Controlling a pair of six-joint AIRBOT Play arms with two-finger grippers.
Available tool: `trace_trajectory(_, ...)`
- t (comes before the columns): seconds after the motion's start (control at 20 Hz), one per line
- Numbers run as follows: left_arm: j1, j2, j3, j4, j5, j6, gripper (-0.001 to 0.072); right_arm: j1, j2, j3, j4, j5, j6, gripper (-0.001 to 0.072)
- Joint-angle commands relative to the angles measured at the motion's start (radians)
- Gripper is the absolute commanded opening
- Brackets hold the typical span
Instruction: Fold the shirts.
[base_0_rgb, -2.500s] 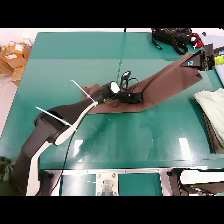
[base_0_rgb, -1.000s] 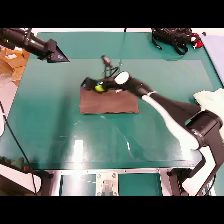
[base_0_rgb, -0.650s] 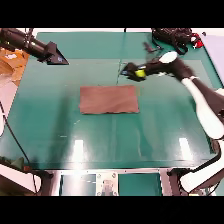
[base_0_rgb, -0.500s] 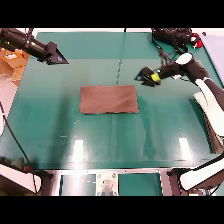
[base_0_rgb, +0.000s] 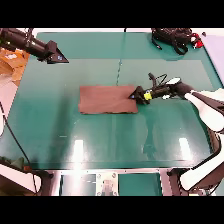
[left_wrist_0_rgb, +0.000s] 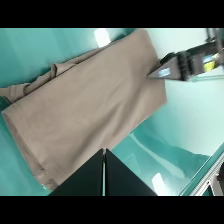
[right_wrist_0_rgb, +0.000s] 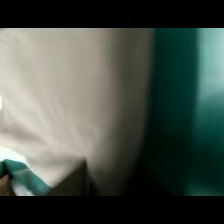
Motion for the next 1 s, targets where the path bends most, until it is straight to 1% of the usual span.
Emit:
trace_trajectory(0.0, -0.001, 0.000, 0.000, 0.000, -0.018, -0.004, 0.0027, 0.036, -0.008, 0.034, 0.152, 0.021, -0.053, 0.0065)
trace_trajectory(0.05, -0.001, 0.000, 0.000, 0.000, -0.027, -0.004, 0.0027, 0.032, 0.010, 0.066, 0.150, 0.036, -0.047, 0.0021)
trace_trajectory(0.2, -0.001, 0.000, 0.000, 0.000, -0.054, -0.003, 0.0027, -0.024, 0.128, 0.189, 0.116, 0.063, 0.013, 0.0019)
trace_trajectory(0.3, -0.001, 0.000, 0.000, 0.000, -0.056, -0.003, 0.0027, -0.111, 0.207, 0.285, 0.060, 0.079, 0.086, 0.0018)
trace_trajectory(0.45, -0.001, 0.000, 0.000, 0.000, -0.056, -0.003, 0.0027, -0.306, 0.260, 0.426, 0.003, 0.155, 0.192, 0.0018)
trace_trajectory(0.6, -0.001, 0.000, 0.000, 0.000, -0.056, -0.003, 0.0027, -0.535, 0.263, 0.523, -0.003, 0.222, 0.248, 0.0018)
trace_trajectory(0.8, -0.001, 0.000, 0.000, 0.000, -0.056, -0.004, 0.0027, -0.848, 0.263, 0.557, -0.003, 0.225, 0.266, 0.0019)
trace_trajectory(0.95, -0.002, 0.000, 0.000, 0.000, -0.056, -0.004, 0.0027, -1.055, 0.263, 0.557, -0.005, 0.266, 0.266, 0.0018)
